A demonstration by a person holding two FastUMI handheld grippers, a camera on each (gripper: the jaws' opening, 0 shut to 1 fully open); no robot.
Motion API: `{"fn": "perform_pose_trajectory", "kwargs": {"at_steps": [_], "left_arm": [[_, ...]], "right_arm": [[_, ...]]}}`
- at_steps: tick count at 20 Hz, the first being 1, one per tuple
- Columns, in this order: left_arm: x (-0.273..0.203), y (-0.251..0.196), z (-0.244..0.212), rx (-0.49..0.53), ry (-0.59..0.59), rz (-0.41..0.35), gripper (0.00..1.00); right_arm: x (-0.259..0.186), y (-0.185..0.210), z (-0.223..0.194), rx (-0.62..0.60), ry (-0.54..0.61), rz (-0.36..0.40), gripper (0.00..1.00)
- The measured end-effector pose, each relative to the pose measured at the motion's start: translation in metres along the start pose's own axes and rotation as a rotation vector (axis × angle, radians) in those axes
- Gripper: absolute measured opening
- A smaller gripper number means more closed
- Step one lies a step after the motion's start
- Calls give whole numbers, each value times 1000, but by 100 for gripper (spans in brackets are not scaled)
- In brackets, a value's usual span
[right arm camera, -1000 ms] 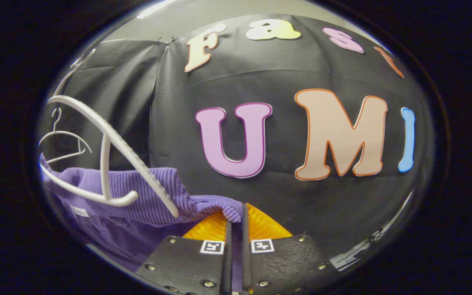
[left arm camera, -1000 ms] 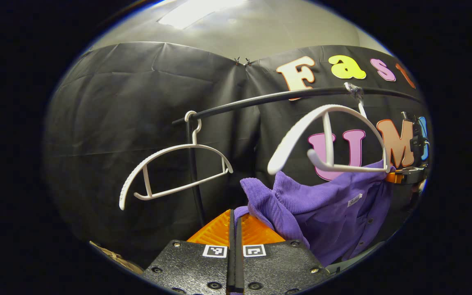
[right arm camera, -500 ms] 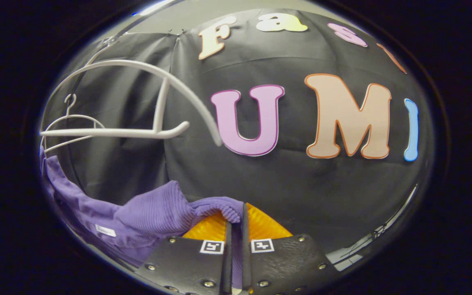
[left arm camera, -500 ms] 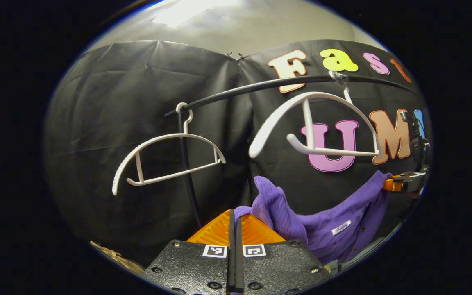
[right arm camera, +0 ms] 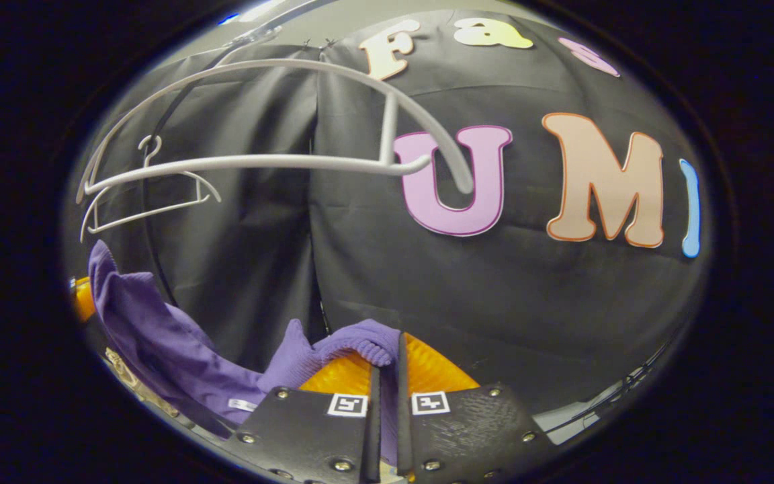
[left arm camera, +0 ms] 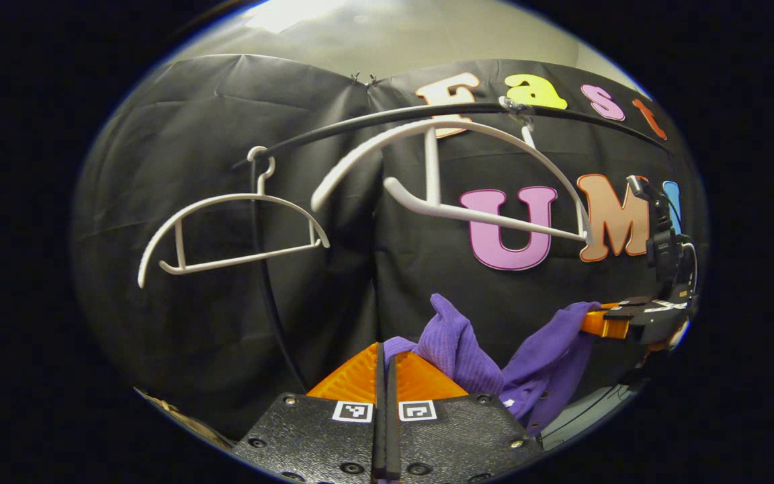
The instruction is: Grasp the clothes on the hanger with both hands and then place them into the laundry hamper below.
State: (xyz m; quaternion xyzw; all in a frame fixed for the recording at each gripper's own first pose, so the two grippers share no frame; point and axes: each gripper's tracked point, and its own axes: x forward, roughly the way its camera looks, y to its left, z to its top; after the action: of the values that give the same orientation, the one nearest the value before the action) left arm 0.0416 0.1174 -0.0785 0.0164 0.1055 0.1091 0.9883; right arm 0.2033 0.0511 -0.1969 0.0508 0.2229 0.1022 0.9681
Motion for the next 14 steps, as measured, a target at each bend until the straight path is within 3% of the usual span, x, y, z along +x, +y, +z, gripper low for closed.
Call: {"fn": "perform_pose_trajectory", "kwargs": {"at_steps": [9, 14], "left_arm": [[15, -48, -39, -35, 74, -163, 0], [20, -70, -79, -67, 175, -228, 0]], "right_arm": [[-5, 42, -47, -14, 81, 68, 10], [-10, 54, -81, -27, 143, 81, 10]]}}
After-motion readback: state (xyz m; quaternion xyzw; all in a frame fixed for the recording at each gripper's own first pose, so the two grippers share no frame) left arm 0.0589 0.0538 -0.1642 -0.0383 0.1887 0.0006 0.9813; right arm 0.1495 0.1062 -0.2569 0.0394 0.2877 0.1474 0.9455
